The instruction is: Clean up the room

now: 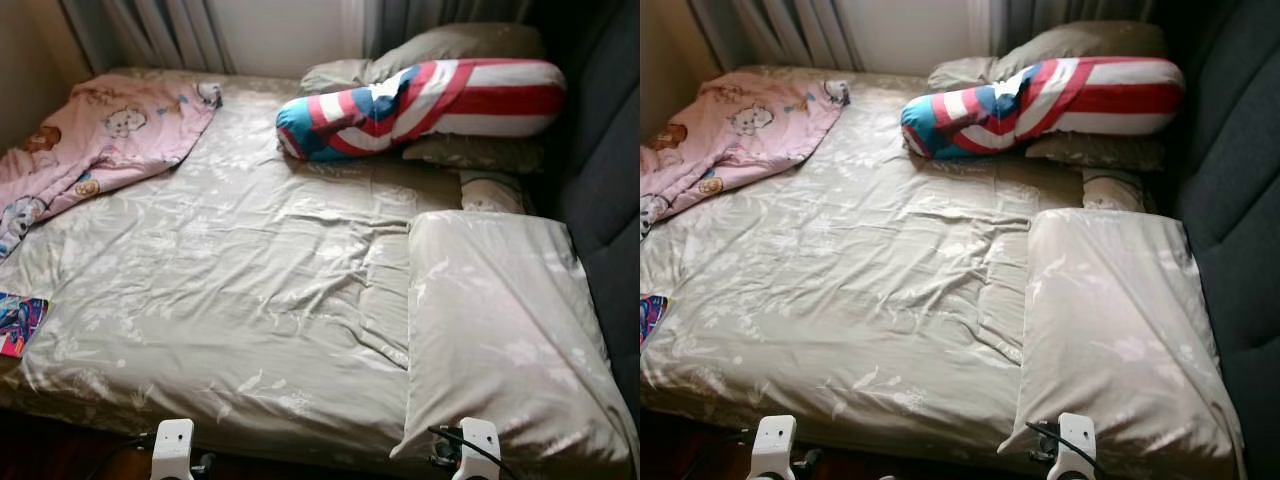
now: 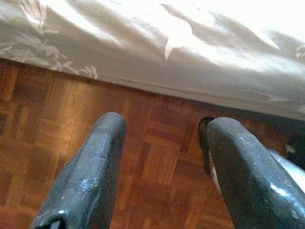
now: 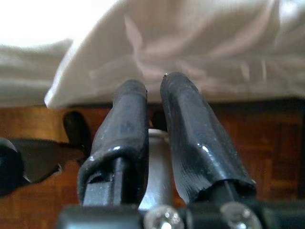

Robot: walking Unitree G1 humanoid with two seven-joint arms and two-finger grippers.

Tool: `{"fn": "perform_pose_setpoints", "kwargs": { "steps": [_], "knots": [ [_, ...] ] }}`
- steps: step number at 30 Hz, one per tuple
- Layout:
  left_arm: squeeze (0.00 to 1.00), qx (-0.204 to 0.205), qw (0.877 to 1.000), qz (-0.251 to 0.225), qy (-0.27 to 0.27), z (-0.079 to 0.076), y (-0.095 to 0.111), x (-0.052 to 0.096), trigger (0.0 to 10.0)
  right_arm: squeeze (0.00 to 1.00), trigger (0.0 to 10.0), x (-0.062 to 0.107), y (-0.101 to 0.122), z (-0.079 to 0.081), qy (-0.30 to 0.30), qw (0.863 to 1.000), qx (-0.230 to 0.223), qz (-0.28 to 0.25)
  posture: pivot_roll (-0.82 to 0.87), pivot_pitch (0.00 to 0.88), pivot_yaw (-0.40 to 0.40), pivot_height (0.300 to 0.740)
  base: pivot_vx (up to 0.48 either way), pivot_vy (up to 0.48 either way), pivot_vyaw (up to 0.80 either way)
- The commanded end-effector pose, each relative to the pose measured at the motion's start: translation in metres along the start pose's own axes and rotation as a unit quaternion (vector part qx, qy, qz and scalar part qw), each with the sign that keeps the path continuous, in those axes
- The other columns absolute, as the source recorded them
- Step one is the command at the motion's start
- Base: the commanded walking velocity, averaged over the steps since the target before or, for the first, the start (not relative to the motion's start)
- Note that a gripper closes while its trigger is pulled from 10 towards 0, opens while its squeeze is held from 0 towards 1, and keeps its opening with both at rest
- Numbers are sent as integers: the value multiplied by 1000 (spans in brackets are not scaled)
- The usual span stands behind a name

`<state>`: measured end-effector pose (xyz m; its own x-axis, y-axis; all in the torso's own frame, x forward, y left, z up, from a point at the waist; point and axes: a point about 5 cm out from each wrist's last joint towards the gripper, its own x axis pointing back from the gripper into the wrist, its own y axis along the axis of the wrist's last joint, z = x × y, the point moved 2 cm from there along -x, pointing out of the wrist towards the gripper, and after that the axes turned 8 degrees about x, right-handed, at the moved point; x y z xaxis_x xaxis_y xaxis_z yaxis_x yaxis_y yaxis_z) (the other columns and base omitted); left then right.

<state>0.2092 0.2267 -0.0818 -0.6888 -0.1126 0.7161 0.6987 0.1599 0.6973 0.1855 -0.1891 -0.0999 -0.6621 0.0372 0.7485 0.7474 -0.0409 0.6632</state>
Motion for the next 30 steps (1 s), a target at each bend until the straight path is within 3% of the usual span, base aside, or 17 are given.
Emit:
{"fn": "perform_pose_setpoints", "kwargs": {
  "steps": [1,30],
  "knots": [
    [0,0,1000,19,9,8,-13,4,10000,0,10000,1,-6,4,4,1000,1,11,-25,177,31,740,0,480,0],
    [0,-1,1000,10,13,9,-8,3,10000,0,10000,2,-11,4,5,1000,3,23,2,152,31,740,0,449,0]
  ]
}}
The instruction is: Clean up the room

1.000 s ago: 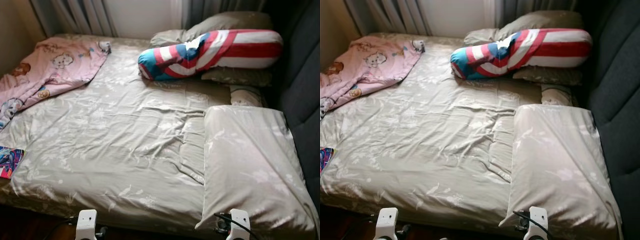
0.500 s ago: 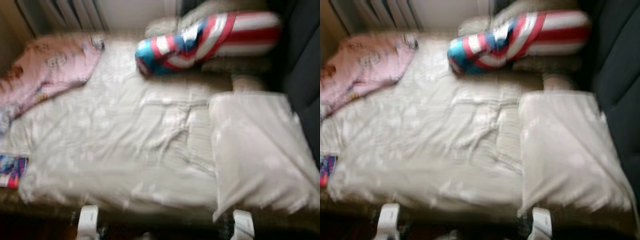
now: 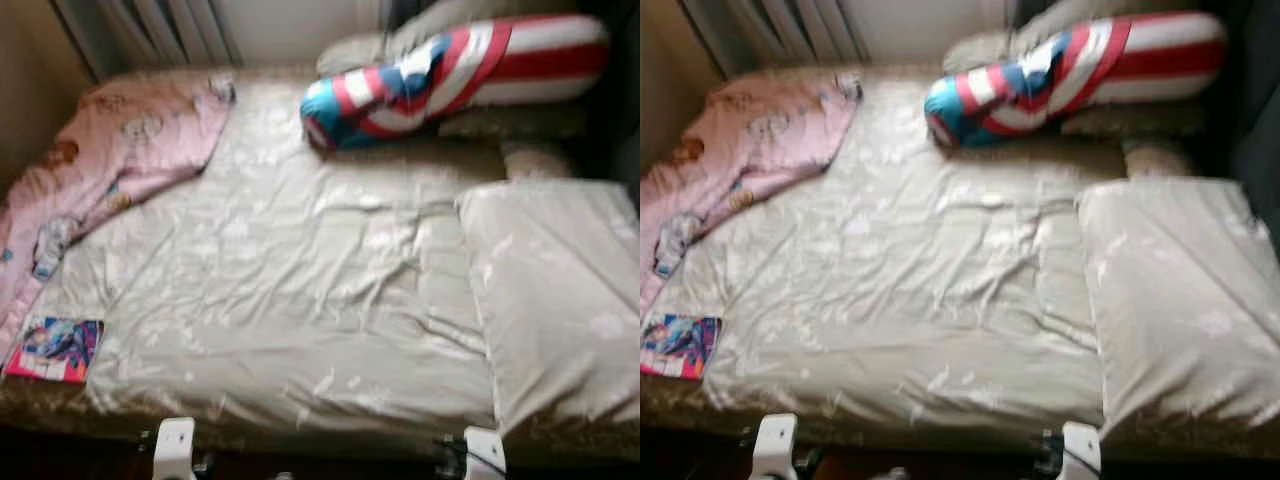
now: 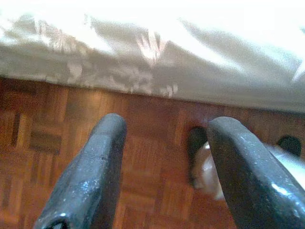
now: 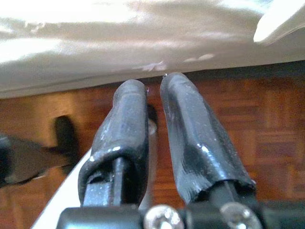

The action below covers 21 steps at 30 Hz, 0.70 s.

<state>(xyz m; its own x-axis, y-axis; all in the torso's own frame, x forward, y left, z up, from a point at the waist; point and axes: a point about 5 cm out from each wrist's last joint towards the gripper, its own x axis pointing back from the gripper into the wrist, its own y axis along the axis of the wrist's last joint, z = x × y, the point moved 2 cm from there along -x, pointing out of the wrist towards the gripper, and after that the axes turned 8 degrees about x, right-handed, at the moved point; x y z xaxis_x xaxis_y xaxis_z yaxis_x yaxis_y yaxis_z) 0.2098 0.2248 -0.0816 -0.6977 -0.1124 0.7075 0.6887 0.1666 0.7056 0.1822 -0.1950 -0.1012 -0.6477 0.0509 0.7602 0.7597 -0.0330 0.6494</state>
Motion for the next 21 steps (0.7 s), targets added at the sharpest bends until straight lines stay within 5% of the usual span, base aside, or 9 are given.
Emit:
{"fn": "perform_pose_setpoints", "kwargs": {
  "steps": [1,16,21],
  "knots": [
    [0,-6,1000,16,14,12,-8,3,10000,0,10000,1,-8,10,12,1000,0,15,2,152,31,740,0,349,0],
    [0,-2,1000,18,16,11,-11,4,10000,0,10000,2,-12,9,21,999,22,29,11,114,20,740,0,365,0],
    [0,0,1000,17,16,11,-11,4,10000,0,10000,3,-13,3,21,999,34,28,15,113,16,740,0,347,720]
  ]
}}
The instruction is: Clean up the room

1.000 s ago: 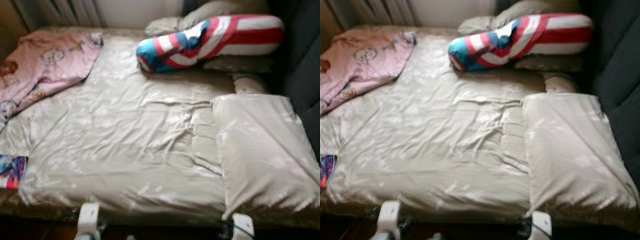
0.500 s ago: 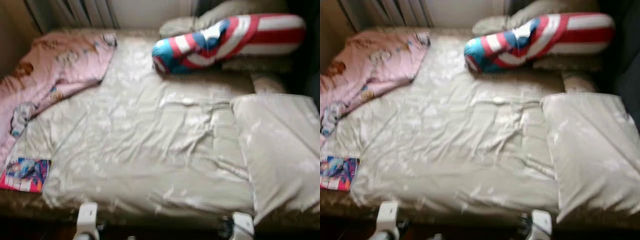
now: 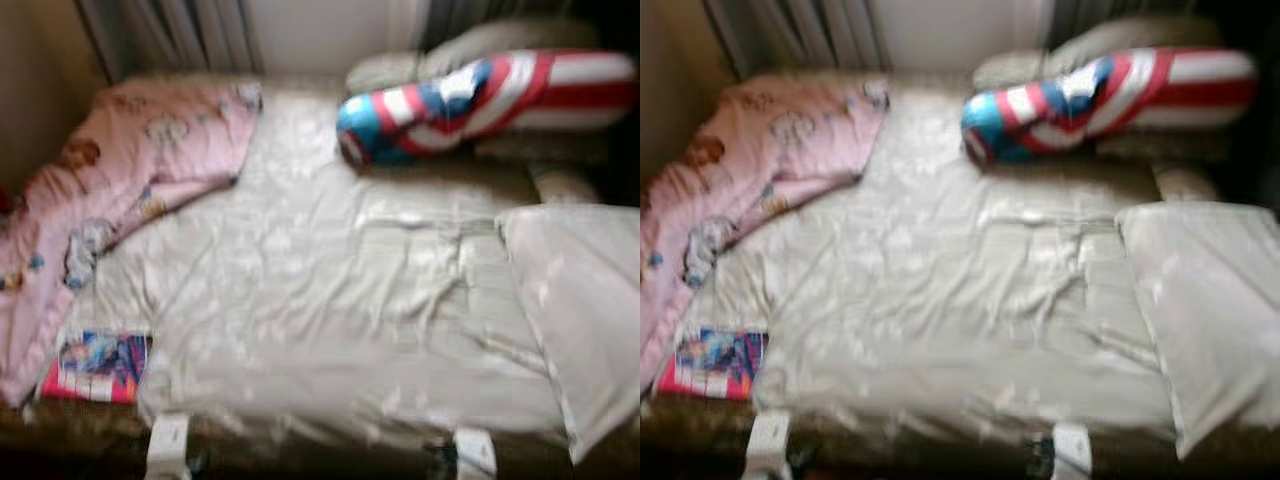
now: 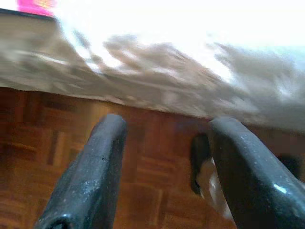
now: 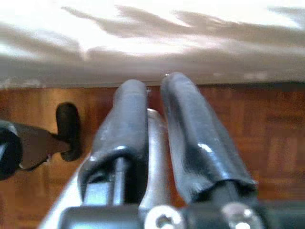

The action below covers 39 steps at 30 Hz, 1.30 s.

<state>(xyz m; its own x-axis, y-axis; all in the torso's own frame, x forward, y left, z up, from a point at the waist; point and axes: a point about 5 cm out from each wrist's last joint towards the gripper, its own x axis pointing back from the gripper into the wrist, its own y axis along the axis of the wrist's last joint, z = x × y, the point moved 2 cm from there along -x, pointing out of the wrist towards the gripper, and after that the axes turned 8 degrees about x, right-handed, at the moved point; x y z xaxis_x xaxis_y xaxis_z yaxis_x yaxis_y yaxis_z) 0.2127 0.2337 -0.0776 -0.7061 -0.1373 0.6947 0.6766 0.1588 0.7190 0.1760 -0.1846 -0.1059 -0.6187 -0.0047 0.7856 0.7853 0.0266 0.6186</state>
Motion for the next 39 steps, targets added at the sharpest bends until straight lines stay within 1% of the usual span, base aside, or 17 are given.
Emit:
{"fn": "perform_pose_setpoints", "kwargs": {
  "steps": [1,2,4,6,14,26,32,33,35,37,38,39],
  "knots": [
    [0,2,1000,26,5,2,-17,4,10000,0,10000,2,-6,-7,-7,1000,-3,10,16,114,15,740,0,349,794],
    [0,3,1000,24,5,2,-15,4,10000,0,10000,3,-7,-9,-15,999,-25,12,20,123,17,740,0,349,0],
    [0,3,1000,23,5,2,-14,4,10000,0,10000,3,-8,-11,-19,999,-30,12,20,123,17,740,0,414,0],
    [0,1,1000,20,6,3,-12,3,10000,0,10000,4,-12,-13,-18,999,-24,17,25,130,20,740,0,345,0],
    [0,2,1000,20,7,4,-11,3,10000,0,10000,6,-16,-14,-17,999,-29,21,28,145,17,740,0,396,0],
    [0,4,1000,25,10,6,-14,4,10000,0,10000,6,-15,-16,-15,999,-28,22,29,164,14,740,0,348,0],
    [0,5,1000,26,10,6,-15,4,10000,0,10000,2,-10,-1,-7,999,-26,18,29,170,13,740,0,391,0],
    [0,5,1000,26,10,6,-16,4,10000,0,10000,0,-7,9,0,1000,-23,16,28,172,12,740,0,480,0],
    [0,6,1000,25,10,5,-16,4,10000,0,10000,0,-6,11,2,1000,-22,15,28,172,12,740,0,480,0],
    [0,6,1000,26,10,5,-16,4,10000,0,10000,-3,1,18,5,1000,-20,10,22,180,11,740,0,0,0],
    [0,6,1000,26,10,5,-16,4,10000,0,10000,-3,1,18,5,1000,-20,10,22,180,11,740,0,0,0],
    [0,5,1000,26,9,5,-16,4,10000,0,10000,-4,6,20,6,1000,-21,5,20,182,13,740,0,0,0]
  ]
}}
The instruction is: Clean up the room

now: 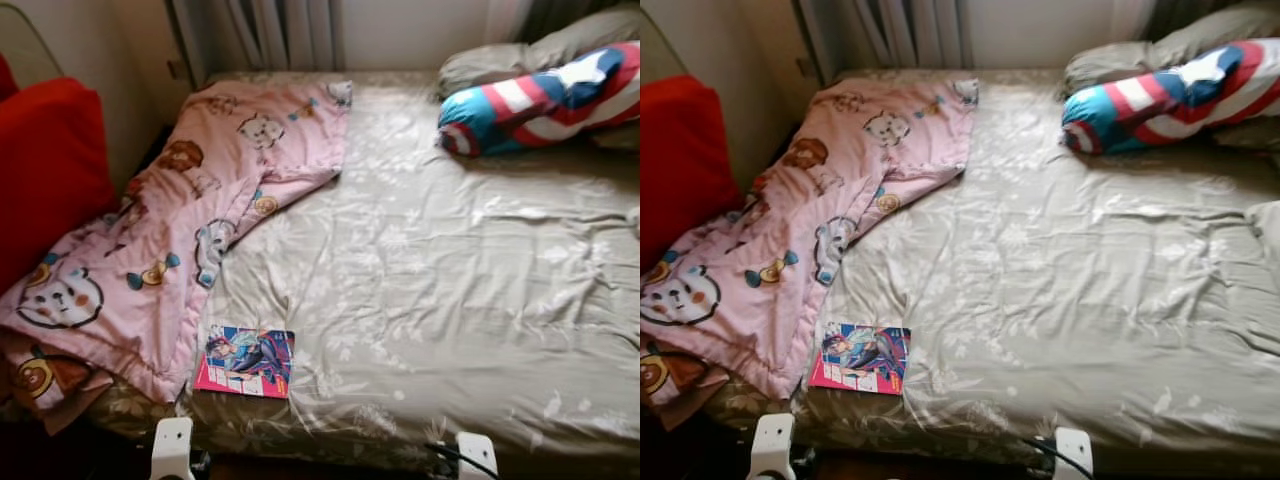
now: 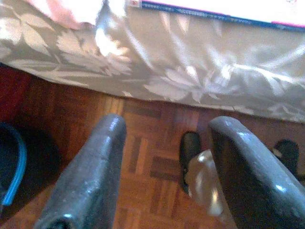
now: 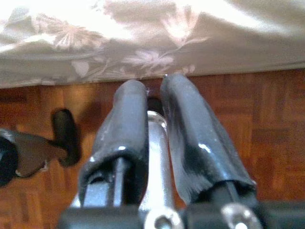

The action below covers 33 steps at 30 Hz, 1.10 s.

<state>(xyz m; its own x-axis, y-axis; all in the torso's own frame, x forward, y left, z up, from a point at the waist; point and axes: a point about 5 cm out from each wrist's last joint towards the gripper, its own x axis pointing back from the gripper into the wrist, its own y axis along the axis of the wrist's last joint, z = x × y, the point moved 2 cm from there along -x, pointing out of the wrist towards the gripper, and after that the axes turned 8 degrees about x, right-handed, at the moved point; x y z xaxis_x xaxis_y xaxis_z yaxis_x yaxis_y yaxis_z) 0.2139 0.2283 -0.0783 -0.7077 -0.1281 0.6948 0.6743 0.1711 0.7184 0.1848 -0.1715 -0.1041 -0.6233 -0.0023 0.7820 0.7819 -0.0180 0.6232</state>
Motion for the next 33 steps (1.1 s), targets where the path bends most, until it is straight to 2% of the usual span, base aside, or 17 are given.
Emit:
{"fn": "perform_pose_setpoints", "kwargs": {
  "steps": [1,18,23,29,33],
  "knots": [
    [0,-1,1000,26,14,10,-16,5,10000,0,10000,-1,1,8,7,1000,1,6,18,183,14,740,0,0,0],
    [0,-3,1000,27,13,11,-16,5,10000,0,10000,-8,25,32,15,1000,0,-11,15,188,20,740,0,399,0],
    [0,-3,1000,26,13,11,-15,5,10000,0,10000,-7,20,26,13,1000,0,-9,16,186,20,740,0,0,0],
    [0,-4,1000,26,12,9,-16,5,10000,0,10000,-7,19,25,13,1000,0,-8,16,185,20,740,0,473,0],
    [0,-8,1000,26,10,9,-16,5,10000,0,10000,-7,19,24,13,1000,0,-9,14,184,22,740,0,0,0]
  ]
}}
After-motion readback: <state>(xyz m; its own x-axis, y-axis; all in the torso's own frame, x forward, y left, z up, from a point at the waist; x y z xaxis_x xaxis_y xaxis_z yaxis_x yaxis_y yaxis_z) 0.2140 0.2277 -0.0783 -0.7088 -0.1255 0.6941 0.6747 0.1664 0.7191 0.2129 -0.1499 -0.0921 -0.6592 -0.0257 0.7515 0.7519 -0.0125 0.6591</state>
